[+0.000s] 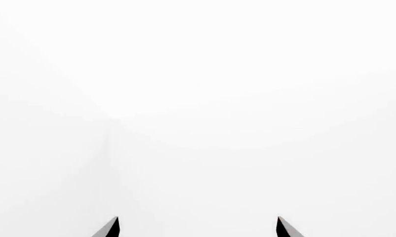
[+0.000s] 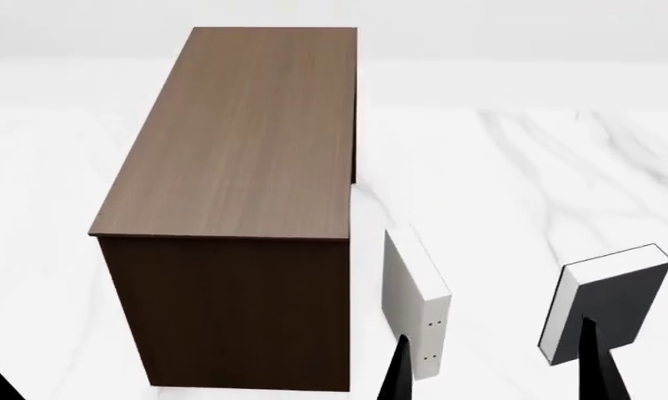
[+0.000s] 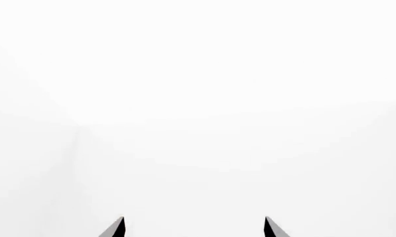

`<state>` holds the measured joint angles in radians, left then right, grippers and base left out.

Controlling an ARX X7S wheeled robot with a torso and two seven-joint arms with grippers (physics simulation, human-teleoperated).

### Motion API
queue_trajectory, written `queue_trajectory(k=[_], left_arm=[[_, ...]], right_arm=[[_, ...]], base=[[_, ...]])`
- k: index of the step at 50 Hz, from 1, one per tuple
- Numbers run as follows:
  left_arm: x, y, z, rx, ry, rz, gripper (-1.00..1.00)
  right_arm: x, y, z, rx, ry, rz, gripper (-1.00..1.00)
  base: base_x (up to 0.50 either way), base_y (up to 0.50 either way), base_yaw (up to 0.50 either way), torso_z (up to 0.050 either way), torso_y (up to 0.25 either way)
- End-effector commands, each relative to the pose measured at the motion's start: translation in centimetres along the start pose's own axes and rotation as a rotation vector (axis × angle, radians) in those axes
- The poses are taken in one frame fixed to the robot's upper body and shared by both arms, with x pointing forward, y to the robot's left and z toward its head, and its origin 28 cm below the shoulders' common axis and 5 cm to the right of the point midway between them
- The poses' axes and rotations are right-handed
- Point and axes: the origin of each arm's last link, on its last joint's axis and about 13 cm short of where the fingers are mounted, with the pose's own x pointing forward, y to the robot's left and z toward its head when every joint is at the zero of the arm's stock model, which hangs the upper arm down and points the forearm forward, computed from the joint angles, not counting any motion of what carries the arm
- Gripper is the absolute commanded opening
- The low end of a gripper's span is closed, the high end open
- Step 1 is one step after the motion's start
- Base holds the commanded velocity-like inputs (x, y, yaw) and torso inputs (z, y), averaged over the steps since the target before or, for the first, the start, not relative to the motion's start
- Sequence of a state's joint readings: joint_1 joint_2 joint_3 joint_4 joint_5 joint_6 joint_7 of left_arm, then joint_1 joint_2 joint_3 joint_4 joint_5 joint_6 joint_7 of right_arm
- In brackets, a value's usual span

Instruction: Pick up the book in the middle and place it on the cabinet shelf.

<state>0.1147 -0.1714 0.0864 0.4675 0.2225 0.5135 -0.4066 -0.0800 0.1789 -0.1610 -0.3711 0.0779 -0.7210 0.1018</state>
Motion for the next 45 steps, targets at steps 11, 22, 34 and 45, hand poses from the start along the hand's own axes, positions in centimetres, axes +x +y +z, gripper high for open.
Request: queue_trajectory(k=[11,22,34,45], left_arm=[[0.0,0.1,0.0,0.025,-0.003,-0.006,1.00],[-0.1,0.0,-0.2,0.024,0.003,-0.011,1.00],[-0.3,-0.1,-0.2,0.013,0.016,-0.021,1.00],[-0.4,-0.1,-0.2,0.008,0.028,-0.026,1.00]], right_arm=[[-0.1,0.0,-0.2,-0.023,0.011,0.014,1.00],[0.0,0.0,-0.6,-0.034,0.052,0.005,1.00],[3.2,-1.1,-2.4,-0.135,0.215,-0.212,1.00],[5.7,-2.6,-3.6,-0.244,0.318,-0.429,1.00]], base=[[0.50,0.00,0.00,0.000,0.001],[0.31,0.00,0.00,0.000,0.002],[0.01,0.00,0.00,0.000,0.000],[0.00,0.00,0.00,0.000,0.000]])
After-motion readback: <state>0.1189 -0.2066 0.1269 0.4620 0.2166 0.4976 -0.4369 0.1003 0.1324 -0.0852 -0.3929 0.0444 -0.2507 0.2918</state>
